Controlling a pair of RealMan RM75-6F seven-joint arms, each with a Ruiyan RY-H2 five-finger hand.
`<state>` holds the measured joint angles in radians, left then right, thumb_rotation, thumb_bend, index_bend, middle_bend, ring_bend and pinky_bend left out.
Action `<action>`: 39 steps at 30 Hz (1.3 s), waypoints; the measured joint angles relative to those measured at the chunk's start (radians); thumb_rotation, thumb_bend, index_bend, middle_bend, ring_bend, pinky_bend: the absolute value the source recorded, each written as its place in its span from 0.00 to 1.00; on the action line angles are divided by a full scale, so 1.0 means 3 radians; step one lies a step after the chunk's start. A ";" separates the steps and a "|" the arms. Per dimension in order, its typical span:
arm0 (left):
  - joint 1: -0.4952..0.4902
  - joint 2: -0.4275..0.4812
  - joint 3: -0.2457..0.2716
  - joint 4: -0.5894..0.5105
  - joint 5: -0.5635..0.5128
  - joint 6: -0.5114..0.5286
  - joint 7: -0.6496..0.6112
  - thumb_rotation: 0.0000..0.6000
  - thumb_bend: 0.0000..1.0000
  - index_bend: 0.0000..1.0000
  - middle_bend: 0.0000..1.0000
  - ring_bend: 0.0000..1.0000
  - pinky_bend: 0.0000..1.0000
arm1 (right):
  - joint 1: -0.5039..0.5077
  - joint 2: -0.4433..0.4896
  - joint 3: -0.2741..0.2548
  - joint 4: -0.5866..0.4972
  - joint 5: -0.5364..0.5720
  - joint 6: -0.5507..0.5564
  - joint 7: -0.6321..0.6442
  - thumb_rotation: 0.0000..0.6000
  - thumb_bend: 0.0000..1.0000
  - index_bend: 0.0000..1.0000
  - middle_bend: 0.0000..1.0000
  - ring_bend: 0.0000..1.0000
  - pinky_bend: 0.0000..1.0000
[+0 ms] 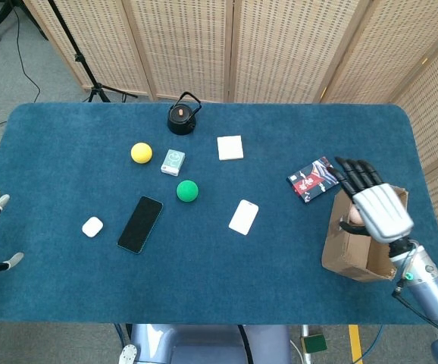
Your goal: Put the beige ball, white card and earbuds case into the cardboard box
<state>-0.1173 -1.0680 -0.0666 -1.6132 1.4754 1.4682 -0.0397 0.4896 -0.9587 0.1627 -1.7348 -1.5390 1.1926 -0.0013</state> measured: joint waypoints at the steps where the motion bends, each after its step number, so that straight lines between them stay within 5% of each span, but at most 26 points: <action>1: -0.0001 0.0001 0.0001 -0.0001 0.0001 -0.0003 -0.0004 1.00 0.00 0.00 0.00 0.00 0.00 | 0.0044 -0.0003 0.0008 -0.0038 0.0003 -0.0064 -0.0033 1.00 0.01 0.09 0.01 0.00 0.06; 3: -0.0002 0.0005 0.0003 -0.0001 0.0002 -0.0007 -0.0012 1.00 0.00 0.00 0.00 0.00 0.00 | 0.0157 -0.0025 0.0027 -0.0125 0.0050 -0.0263 -0.0130 1.00 0.09 0.10 0.02 0.00 0.06; 10: -0.0018 -0.0003 0.0019 0.0012 0.0021 -0.0040 -0.0004 1.00 0.00 0.00 0.00 0.00 0.00 | 0.0530 -0.0437 0.0066 -0.0225 0.0502 -0.0817 -0.0820 1.00 0.63 0.19 0.12 0.00 0.06; 14: -0.0020 -0.0026 0.0031 0.0024 0.0037 -0.0038 0.0046 1.00 0.00 0.00 0.00 0.00 0.00 | 0.0699 -0.0939 0.0036 0.0014 0.0842 -0.0942 -0.1339 1.00 0.74 0.22 0.14 0.01 0.07; 23: -0.0032 -0.0067 0.0040 0.0022 0.0024 -0.0064 0.0121 1.00 0.00 0.00 0.00 0.00 0.00 | 0.0999 -0.1821 -0.0016 0.0783 0.1542 -0.1013 -0.2053 1.00 0.83 0.22 0.15 0.02 0.08; 39: -0.0083 -0.0053 -0.0022 0.0047 -0.0141 -0.0187 0.0073 1.00 0.00 0.00 0.00 0.00 0.00 | 0.1192 -0.2153 -0.0080 0.1193 0.1774 -0.1031 -0.2357 1.00 0.85 0.24 0.16 0.03 0.10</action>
<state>-0.1421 -1.0838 -0.0730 -1.5992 1.4331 1.4122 -0.0178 0.8471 -1.6045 0.1387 -1.3770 -1.0069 0.8833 -0.7083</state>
